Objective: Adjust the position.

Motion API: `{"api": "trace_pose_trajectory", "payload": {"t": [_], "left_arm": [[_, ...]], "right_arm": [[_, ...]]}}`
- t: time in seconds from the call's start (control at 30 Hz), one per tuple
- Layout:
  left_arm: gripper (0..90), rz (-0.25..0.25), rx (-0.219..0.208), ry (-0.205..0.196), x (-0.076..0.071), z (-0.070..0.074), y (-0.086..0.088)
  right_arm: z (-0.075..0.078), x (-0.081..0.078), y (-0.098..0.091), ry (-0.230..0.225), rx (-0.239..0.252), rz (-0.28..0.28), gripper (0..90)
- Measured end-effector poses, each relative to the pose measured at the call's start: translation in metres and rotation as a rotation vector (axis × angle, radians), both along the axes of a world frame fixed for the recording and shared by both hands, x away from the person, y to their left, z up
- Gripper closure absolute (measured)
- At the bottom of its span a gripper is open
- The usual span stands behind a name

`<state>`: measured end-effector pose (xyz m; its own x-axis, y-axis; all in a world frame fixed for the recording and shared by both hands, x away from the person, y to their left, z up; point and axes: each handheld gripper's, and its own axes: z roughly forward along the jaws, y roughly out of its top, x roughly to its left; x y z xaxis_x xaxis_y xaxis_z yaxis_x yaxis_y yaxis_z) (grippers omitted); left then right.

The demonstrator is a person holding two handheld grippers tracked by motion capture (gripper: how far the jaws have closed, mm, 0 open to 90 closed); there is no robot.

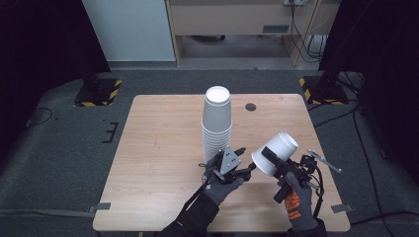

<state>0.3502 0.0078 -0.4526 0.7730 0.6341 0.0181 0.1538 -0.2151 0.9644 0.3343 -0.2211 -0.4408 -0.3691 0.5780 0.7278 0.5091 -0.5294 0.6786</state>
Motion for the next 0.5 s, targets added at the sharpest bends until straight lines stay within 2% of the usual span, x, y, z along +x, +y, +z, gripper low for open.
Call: {"api": "trace_pose_trajectory", "payload": {"t": [0.13, 0.33, 0.5], "left_arm": [[41.0, 0.003, 0.008, 0.000, 0.002, -0.001, -0.004], [42.9, 0.008, -0.013, 0.008, 0.007, -0.003, -0.009], [45.5, 0.004, -0.021, -0.007, 0.008, -0.002, -0.013]], "right_arm": [[0.000, 0.000, 0.000, -0.002, 0.002, 0.002, 14.9], [0.000, 0.000, 0.002, 0.001, 0.002, 0.008, 14.9], [-0.001, 0.000, 0.003, 0.002, -0.001, 0.013, 14.9]]}}
